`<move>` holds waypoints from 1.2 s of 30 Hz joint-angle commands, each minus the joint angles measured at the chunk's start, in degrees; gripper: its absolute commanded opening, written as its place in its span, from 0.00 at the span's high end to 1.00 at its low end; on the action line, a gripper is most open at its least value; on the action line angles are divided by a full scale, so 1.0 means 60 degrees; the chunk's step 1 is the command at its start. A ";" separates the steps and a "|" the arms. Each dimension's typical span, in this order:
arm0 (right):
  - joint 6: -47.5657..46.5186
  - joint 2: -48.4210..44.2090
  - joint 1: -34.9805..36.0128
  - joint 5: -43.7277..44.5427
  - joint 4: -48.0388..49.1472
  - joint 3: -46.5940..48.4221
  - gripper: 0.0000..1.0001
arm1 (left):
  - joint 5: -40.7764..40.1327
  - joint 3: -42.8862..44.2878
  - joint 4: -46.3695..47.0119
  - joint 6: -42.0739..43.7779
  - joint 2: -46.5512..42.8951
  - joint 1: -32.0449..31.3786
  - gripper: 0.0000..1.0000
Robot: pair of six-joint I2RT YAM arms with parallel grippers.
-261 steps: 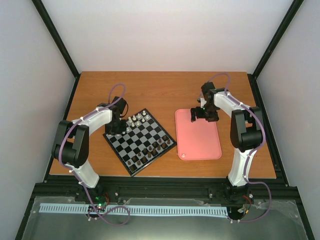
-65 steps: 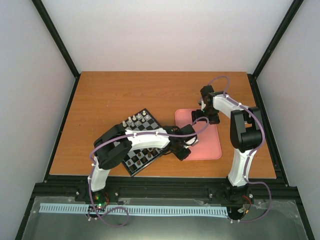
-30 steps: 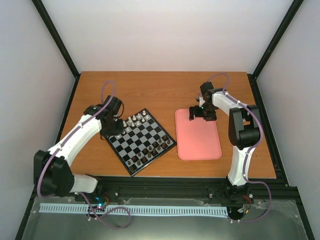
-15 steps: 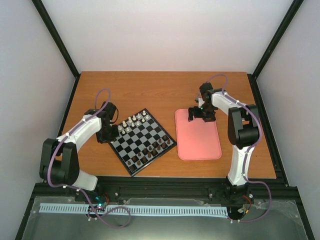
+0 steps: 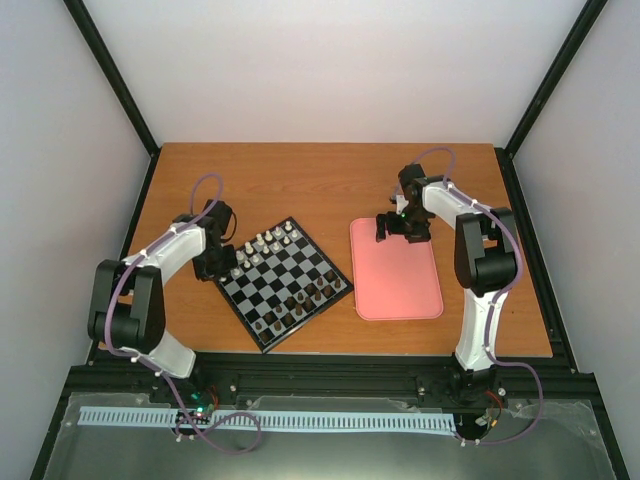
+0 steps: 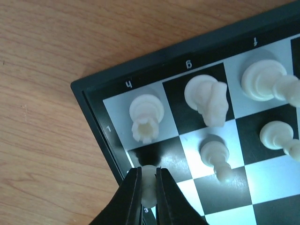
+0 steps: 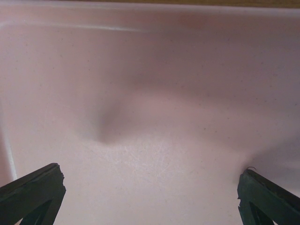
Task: Set up the chess pieces on the board
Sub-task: Place the chess piece on the chessboard.
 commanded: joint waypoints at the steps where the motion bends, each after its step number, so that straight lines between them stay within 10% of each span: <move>1: -0.0110 0.0305 0.0044 -0.0020 -0.0157 0.0269 0.00 | -0.0201 0.0442 0.0246 0.0299 0.0248 0.0154 0.96; 36: -0.0178 0.0473 0.0043 0.0040 -0.0270 0.0352 0.00 | 0.0249 -0.0140 0.0697 0.0480 0.0320 0.0169 0.88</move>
